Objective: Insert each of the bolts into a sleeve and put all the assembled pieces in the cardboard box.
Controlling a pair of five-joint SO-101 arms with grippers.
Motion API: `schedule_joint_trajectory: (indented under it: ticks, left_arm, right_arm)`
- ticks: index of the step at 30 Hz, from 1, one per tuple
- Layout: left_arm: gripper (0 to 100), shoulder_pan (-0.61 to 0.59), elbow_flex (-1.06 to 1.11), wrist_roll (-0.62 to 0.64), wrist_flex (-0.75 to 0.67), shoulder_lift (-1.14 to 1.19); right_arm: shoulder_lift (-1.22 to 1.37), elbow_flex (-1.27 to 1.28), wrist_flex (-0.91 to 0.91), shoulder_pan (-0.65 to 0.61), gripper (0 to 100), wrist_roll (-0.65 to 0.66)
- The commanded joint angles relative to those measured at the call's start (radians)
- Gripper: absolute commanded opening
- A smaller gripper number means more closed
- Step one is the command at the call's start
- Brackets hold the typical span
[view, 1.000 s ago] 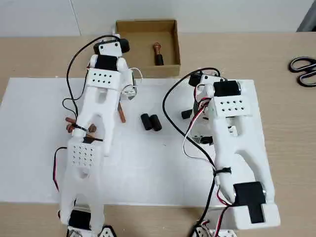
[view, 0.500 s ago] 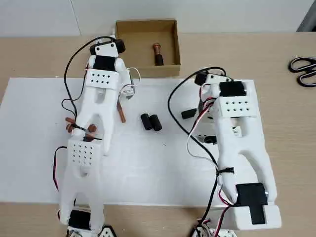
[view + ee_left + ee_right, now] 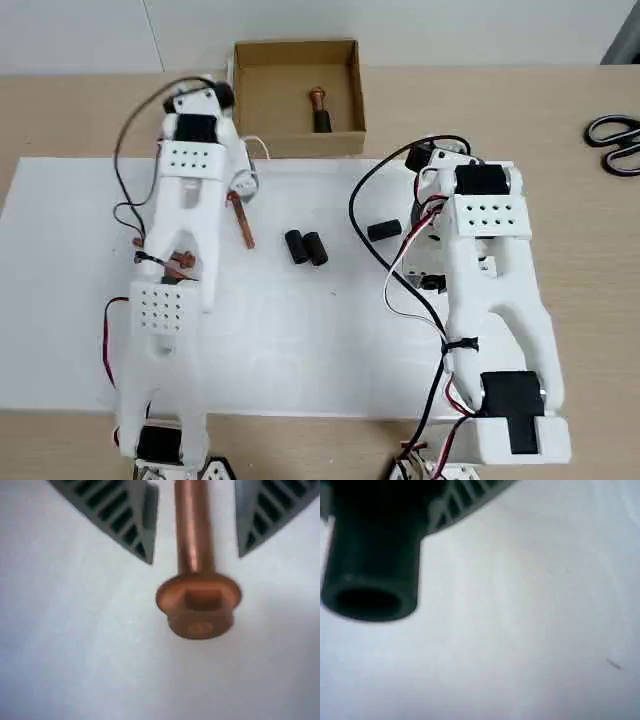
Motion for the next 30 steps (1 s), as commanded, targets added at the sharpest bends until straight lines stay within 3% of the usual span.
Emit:
schedule_joint_trajectory:
  ticks: [1,10,15,24,30]
  left_arm:
    - [11,-0.003,-0.036,0.029,-0.005,0.017]
    - [11,0.003,-0.039,0.061,-0.003,0.034]
    - [0,0.002,-0.039,0.061,-0.005,0.034]
    - [1,0.005,-0.042,0.061,-0.005,0.032]
    - [1,0.012,-0.2,0.061,0.038,0.032]
  right_arm:
    - [-0.051,-0.005,-0.01,0.01,0.4,0.005]
    - [-0.051,-0.005,-0.005,0.01,0.4,0.008]
    - [-0.051,-0.005,-0.005,0.01,0.4,0.008]
    - [-0.051,-0.005,-0.004,0.01,0.4,0.008]
    - [-0.051,-0.005,-0.002,0.01,0.4,0.008]
